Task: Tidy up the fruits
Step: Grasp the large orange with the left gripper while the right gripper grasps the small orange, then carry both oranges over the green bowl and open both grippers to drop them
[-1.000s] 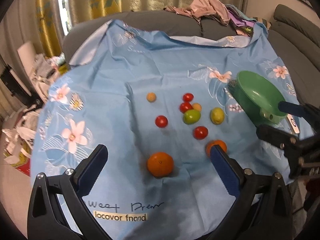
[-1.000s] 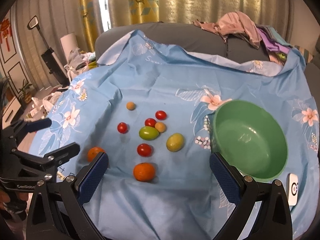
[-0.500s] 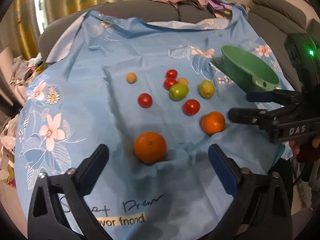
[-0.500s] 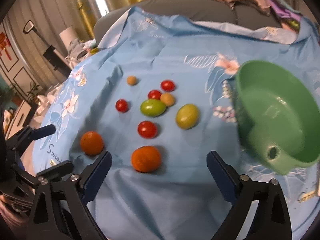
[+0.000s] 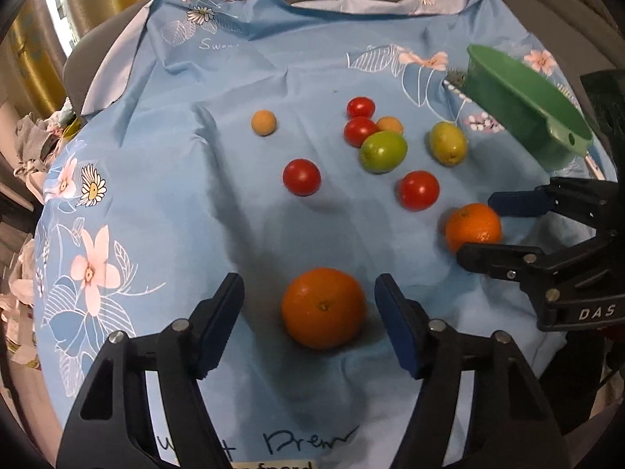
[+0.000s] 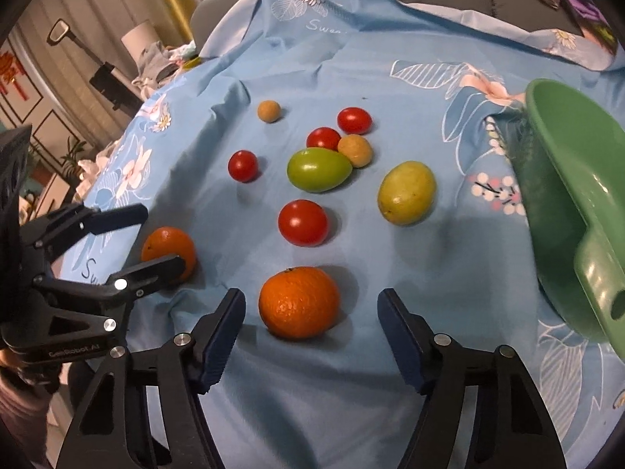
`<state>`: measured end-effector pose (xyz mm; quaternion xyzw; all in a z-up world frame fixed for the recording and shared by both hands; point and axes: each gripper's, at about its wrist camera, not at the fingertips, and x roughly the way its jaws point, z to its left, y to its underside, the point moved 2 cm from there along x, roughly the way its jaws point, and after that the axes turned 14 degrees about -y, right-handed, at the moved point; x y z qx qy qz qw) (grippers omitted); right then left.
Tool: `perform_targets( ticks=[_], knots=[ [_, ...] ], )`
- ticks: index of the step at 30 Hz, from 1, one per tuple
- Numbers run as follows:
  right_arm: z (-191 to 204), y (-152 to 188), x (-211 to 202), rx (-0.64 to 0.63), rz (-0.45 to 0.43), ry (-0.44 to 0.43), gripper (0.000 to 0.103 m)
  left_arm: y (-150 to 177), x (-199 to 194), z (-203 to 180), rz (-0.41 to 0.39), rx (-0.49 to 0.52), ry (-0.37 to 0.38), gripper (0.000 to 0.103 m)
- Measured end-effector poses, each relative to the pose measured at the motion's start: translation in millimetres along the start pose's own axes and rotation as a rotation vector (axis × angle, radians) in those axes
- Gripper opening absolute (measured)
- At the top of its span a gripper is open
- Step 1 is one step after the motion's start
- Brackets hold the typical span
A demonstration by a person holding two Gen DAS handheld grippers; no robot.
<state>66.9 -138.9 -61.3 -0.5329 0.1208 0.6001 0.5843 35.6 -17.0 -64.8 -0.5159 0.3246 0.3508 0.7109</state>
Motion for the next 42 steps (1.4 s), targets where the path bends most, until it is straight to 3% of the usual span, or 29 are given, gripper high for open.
perform_targets(
  ticks=[5, 11, 16, 17, 28, 42],
  knots=[
    [0.4, -1.9, 8.4, -0.014, 0.022, 0.000, 0.062, 1.2, 3.0, -11.6, -0.004, 0.120, -0.075, 0.062],
    [-1.7, -2.6, 11.0, -0.011, 0.017, -0.001, 0.057, 5.2, 14.0, -19.6, 0.038, 0.168, -0.054, 0.046],
    [-2.5, -4.1, 12.8, -0.021, 0.007, -0.015, 0.050, 4.9, 17.5, -9.0, 0.071, 0.098, 0.002, 0.046],
    [-1.8, -4.5, 13.4, -0.024, 0.005, -0.027, 0.044, 4.8, 17.4, -8.1, 0.069, 0.094, 0.005, 0.045],
    [-2.4, -2.5, 1.9, -0.006, -0.052, -0.014, 0.044, 3.3, 11.1, -4.9, 0.075, -0.051, 0.097, 0.045],
    [-7.5, -1.6, -70.2, 0.007, -0.236, 0.012, 0.044, -32.3, -39.8, -23.3, -0.053, -0.054, 0.142, 0.045]
  ],
)
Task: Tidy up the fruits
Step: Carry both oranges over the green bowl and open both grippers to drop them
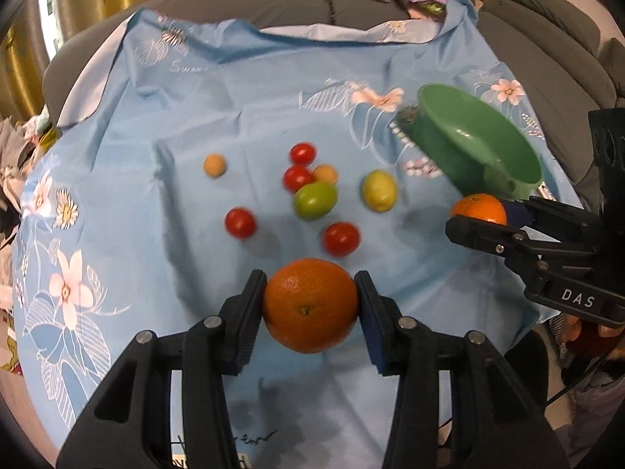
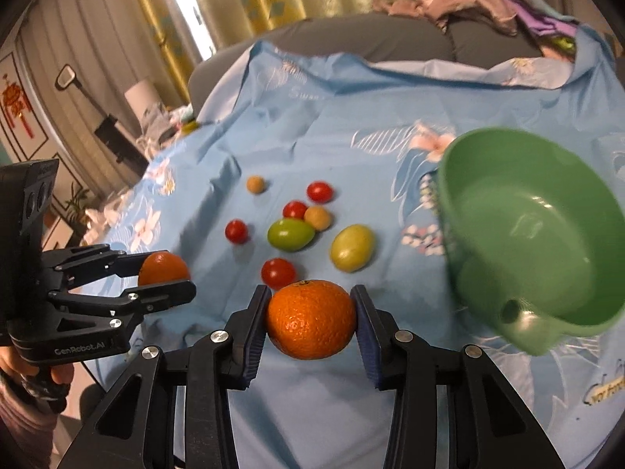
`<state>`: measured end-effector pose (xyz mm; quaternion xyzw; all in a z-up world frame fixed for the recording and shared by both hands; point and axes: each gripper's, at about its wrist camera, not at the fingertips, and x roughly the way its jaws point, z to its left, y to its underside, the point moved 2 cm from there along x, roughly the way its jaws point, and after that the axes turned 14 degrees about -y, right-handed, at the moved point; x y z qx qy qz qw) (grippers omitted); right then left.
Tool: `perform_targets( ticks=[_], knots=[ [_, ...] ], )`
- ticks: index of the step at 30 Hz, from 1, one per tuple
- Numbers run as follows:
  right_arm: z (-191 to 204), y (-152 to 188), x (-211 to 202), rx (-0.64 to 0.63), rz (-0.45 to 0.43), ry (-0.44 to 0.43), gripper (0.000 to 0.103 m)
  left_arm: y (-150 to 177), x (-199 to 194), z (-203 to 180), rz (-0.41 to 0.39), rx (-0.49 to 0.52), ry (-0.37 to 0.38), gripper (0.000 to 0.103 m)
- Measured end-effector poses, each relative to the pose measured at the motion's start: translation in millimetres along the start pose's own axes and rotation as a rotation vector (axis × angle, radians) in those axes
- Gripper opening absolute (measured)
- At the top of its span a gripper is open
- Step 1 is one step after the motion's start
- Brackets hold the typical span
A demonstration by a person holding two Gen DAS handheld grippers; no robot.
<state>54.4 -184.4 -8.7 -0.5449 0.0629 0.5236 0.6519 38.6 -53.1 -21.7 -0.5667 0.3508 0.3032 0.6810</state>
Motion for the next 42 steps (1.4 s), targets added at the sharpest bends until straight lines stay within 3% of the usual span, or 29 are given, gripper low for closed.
perform_targets(
  ticks=[11, 18, 31, 42],
  knots=[
    [-25.4, -4.3, -46.8, 0.036, -0.119, 0.064, 0.044, -38.7, -19.6, -47.5, -0.083, 0.068, 0.060, 0.045],
    [-47.5, -5.8, -69.0, 0.067, -0.178, 0.122, 0.044, -66.7, -16.7, -79.4, -0.097, 0.111, 0.099, 0.045],
    [-85.1, -3.0, -85.9, 0.113, -0.218, 0.200, 0.044, -103.4, 4.1, -136.4, -0.097, 0.206, 0.137, 0.045],
    [-106.7, -1.5, -86.2, 0.130, -0.217, 0.265, 0.044, -113.2, 27.2, -164.8, -0.084, 0.274, 0.123, 0.045]
  ],
)
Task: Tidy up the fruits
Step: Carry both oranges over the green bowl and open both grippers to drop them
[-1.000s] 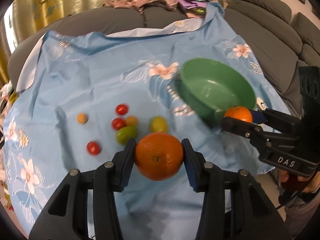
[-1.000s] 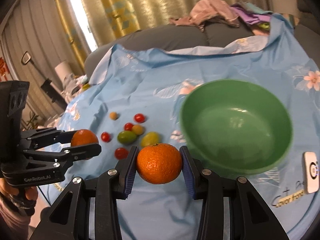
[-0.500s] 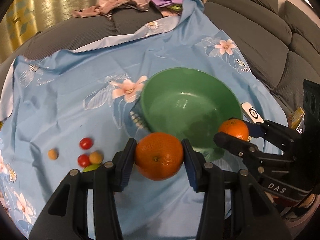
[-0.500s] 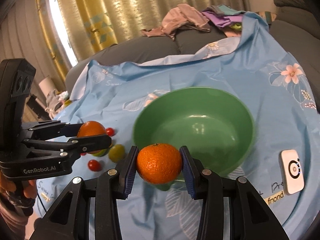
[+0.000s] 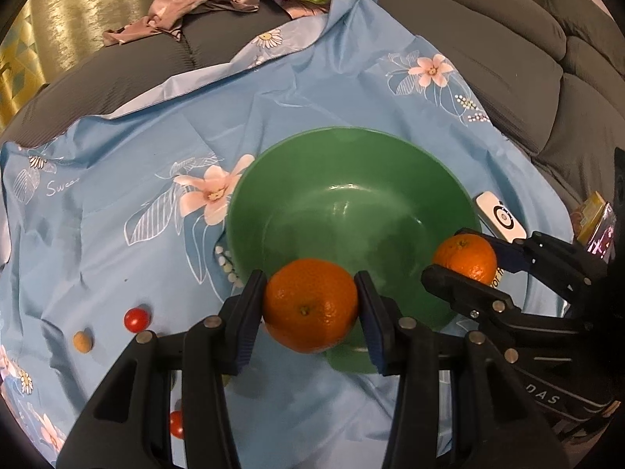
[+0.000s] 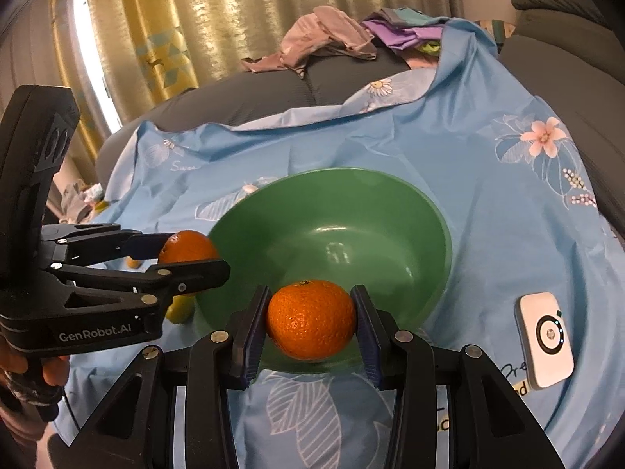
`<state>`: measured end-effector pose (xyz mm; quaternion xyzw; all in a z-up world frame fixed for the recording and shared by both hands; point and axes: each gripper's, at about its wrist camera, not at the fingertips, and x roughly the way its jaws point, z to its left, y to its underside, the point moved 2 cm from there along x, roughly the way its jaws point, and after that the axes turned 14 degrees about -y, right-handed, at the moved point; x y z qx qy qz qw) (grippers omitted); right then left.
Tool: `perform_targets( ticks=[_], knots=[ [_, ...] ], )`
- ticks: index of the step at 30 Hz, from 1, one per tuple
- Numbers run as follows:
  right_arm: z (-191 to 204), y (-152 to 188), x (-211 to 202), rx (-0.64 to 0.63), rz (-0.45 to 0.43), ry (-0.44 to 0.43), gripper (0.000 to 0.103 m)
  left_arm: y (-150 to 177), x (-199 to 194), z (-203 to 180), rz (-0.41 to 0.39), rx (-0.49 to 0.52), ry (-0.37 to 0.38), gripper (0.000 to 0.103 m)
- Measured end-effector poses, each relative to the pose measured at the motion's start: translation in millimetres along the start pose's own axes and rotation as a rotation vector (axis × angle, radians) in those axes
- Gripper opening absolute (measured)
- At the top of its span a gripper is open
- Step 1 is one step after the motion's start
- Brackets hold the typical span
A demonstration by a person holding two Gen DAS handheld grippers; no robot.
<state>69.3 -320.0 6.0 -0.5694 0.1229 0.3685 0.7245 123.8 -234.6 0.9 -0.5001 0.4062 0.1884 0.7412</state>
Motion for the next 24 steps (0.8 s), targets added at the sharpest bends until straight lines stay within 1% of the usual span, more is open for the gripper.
perform_targets(
  ticks=[11, 18, 20, 22, 24],
  knots=[
    [-5.3, -1.7, 3.2, -0.002, 0.011, 0.043, 0.044, -3.2, 12.5, -10.3, 0.008, 0.044, -0.031, 0.046],
    [-7.0, 0.1, 5.2, 0.007, 0.032, 0.069, 0.044, -3.1, 11.2, -6.9, 0.004, 0.032, -0.045, 0.047],
    [-6.1, 0.1, 5.1, 0.007, 0.038, 0.076, 0.044, -3.3, 9.8, -3.7, 0.004, 0.017, -0.048, 0.057],
    [-4.9, -0.2, 5.2, 0.007, 0.044, 0.091, 0.044, -2.2, 6.3, 0.1, -0.002, 0.002, -0.054, 0.064],
    [-3.5, -0.8, 2.4, 0.004, 0.038, 0.098, 0.045, -0.3, 0.3, 5.3, -0.010, -0.019, -0.060, 0.069]
  ],
)
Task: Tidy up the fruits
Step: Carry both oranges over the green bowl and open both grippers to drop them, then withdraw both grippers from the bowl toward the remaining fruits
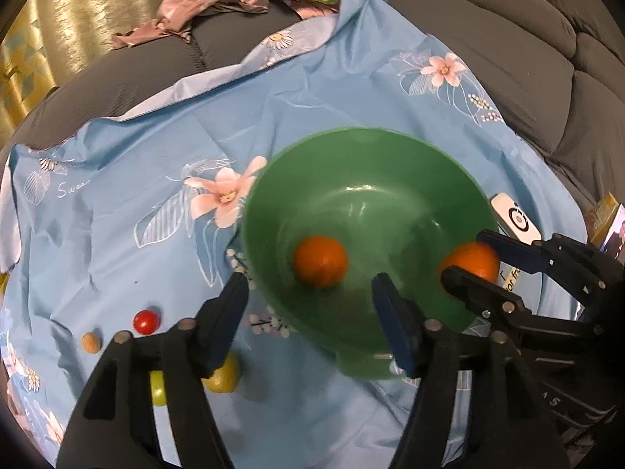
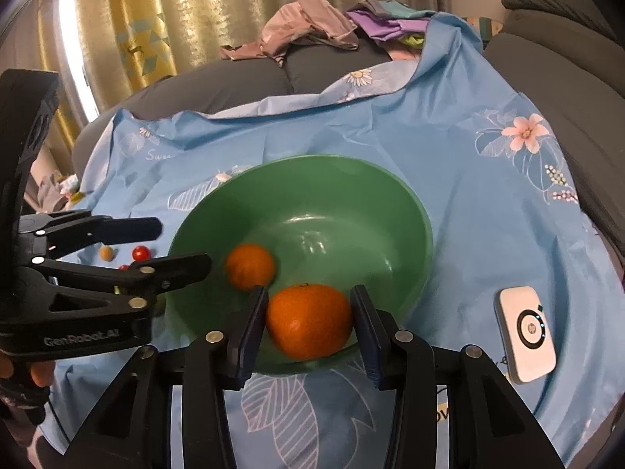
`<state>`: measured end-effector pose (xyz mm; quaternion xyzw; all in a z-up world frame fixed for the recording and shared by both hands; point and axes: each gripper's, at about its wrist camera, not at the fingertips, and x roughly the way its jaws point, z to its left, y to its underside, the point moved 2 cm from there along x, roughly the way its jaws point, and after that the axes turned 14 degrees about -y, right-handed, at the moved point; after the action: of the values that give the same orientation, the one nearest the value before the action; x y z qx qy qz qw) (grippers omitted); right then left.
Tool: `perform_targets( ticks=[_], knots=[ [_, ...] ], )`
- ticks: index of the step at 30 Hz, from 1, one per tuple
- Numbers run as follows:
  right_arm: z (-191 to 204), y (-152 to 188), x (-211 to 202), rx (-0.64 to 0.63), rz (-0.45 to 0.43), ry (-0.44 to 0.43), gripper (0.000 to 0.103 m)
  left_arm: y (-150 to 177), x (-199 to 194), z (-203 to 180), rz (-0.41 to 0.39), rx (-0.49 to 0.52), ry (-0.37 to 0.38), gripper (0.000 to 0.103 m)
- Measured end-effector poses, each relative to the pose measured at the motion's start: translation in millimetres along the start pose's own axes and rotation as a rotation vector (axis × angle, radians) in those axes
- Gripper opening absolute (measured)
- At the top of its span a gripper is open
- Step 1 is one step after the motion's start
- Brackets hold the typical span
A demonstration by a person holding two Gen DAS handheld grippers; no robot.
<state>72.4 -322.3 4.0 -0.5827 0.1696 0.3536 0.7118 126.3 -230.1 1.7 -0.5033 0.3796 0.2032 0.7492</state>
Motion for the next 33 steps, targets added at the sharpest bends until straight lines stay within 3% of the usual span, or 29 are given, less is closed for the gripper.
perform_targets(
  ticks=[5, 12, 18, 19, 24, 29, 33],
  knots=[
    [4.1, -1.2, -11.2, 0.008, -0.021, 0.017, 0.050, 11.7, -14.9, 15.9, -0.008, -0.055, -0.022, 0.087],
    [29.2, 3.6, -22.2, -0.033, -0.017, 0.001, 0.050, 43.3, -37.3, 44.0, 0.019, -0.155, -0.032, 0.091],
    [61.5, 10.3, -30.2, -0.089, -0.006, -0.043, 0.051, 84.3, -58.1, 74.6, 0.049, -0.312, 0.029, 0.092],
    [68.8, 12.7, -30.9, -0.100, 0.000, -0.054, 0.051, 90.0, -61.9, 78.5, 0.046, -0.334, 0.038, 0.099],
    [94.9, 21.5, -30.5, -0.145, 0.032, -0.091, 0.051, 122.4, -96.8, 109.5, -0.058, -0.509, 0.105, 0.102],
    [120.6, 29.5, -32.4, -0.192, 0.049, -0.123, 0.051, 136.8, -125.2, 131.6, -0.104, -0.596, 0.049, 0.102],
    [137.2, 33.6, -31.2, -0.220, 0.061, -0.151, 0.051, 149.4, -137.2, 149.2, -0.137, -0.674, 0.070, 0.102]
  ],
)
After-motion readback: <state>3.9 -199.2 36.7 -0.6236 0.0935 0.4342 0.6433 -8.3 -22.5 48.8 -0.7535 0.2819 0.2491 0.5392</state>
